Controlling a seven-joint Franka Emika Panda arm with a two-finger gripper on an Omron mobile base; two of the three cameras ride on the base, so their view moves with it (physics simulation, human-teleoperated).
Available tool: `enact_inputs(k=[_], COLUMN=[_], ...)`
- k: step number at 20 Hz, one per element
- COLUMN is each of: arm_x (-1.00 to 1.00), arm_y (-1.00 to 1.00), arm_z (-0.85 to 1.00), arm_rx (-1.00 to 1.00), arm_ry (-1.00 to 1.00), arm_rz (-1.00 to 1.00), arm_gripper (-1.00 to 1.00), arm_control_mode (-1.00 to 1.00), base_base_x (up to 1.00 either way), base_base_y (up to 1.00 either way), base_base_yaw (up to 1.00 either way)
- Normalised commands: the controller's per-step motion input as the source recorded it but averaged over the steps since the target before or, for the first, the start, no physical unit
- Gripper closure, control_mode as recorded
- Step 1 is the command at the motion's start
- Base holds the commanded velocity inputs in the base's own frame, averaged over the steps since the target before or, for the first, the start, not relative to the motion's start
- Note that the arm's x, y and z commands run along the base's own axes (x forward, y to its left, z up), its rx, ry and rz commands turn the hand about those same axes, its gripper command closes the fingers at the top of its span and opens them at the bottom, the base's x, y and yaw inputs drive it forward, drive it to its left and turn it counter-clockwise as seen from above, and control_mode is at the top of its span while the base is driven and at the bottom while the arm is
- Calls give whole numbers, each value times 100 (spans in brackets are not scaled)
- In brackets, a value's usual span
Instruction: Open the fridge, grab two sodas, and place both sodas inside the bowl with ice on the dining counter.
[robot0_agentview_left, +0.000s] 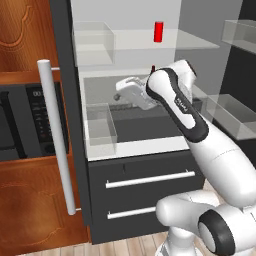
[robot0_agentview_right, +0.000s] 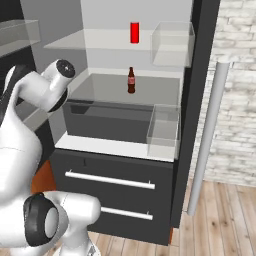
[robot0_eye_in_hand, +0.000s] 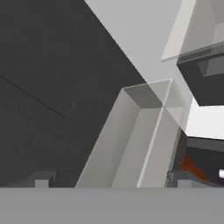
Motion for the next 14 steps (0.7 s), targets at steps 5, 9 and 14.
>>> enact_inputs(k=[5,9,14], arm_x=[-28,-35,-39], arm_y=[-69,-72,-72], arm_z=[0,0,0], arm_rx=[-21,-20,-18], arm_ry=[-14,-11,-10], arm_rz=[-23,-28,-30], arm_gripper=[-100,-100,-100], arm_control_mode=[-100,-100,-100], base_base_x=[0,0,0], base_base_y=[0,0,0], base_base_yaw=[0,0,0])
